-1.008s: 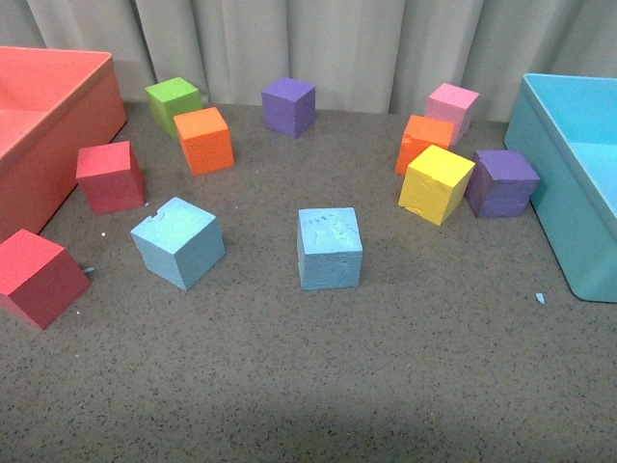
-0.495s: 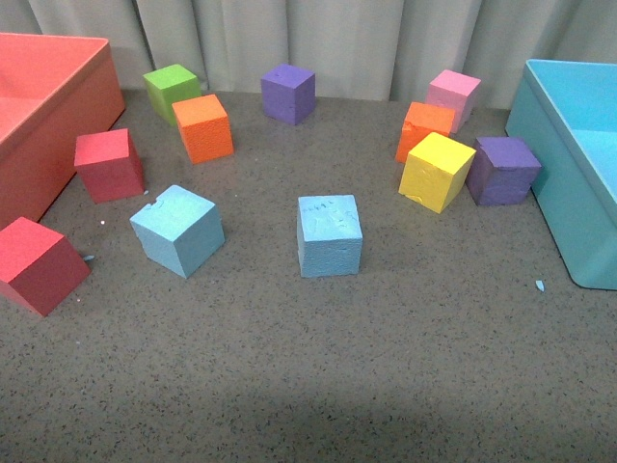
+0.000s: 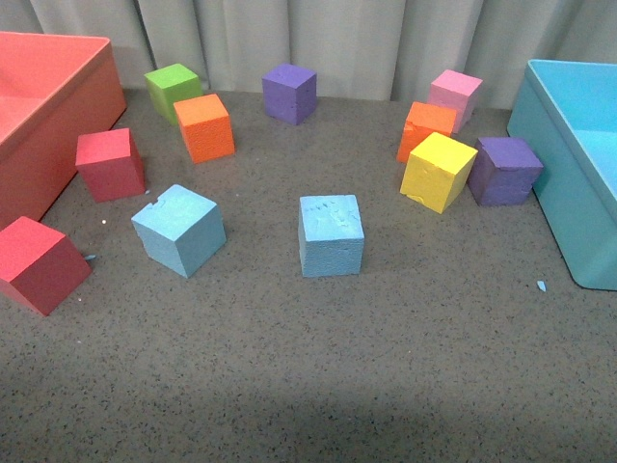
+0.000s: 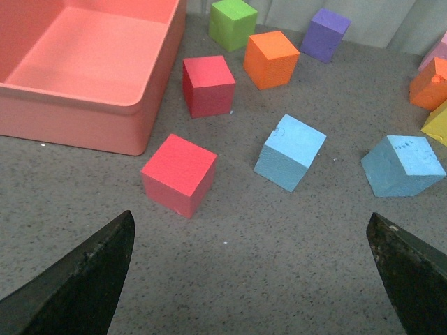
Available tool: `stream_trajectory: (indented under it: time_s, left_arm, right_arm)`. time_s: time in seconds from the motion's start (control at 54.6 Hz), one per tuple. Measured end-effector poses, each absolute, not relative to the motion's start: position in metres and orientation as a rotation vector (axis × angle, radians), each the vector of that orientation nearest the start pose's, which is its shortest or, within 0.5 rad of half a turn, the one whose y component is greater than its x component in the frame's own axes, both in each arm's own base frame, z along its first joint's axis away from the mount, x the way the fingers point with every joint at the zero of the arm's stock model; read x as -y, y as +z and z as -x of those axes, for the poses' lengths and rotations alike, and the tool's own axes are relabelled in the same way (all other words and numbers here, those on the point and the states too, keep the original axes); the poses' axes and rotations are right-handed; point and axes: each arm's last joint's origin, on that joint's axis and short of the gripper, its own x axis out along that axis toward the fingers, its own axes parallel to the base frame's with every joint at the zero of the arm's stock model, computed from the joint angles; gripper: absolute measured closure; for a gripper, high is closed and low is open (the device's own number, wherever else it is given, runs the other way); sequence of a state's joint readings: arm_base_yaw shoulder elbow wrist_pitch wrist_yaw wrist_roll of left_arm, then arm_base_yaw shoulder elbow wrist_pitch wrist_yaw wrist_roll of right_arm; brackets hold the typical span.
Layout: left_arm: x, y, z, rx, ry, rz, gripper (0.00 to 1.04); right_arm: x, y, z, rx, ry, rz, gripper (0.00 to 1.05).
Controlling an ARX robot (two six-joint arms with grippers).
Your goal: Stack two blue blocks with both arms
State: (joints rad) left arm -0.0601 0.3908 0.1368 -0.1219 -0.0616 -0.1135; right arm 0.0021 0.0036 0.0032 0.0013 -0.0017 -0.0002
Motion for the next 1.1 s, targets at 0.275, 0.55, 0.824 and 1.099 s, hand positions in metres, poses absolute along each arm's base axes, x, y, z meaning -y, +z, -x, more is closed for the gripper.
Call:
stream_trajectory:
  time_s: [0.275,0.55,0.824,1.099]
  left_arm:
    - [0.022,0.176,-0.198,-0.455,-0.011,0.124,0.07]
    - [0.039,0.152,-0.277,-0.674,-0.167,0.072,0.07]
    - [0.046,0.133,-0.330,-0.772,-0.262,-0.047,0.07]
    - [0.051,0.122,-0.350,-0.848,-0.347,-0.084,0.07]
  right_arm:
    - [0.000,0.164,-0.098,0.001,0.003,0.000,0.09]
    - [0.000,0.164,-0.098,0.001,0.003,0.000,0.09]
    - [0.000,0.164,-0.098,0.001,0.003,0.000,0.09]
    - [0.000,0.164,-0.098,0.001,0.003,0.000,0.09]
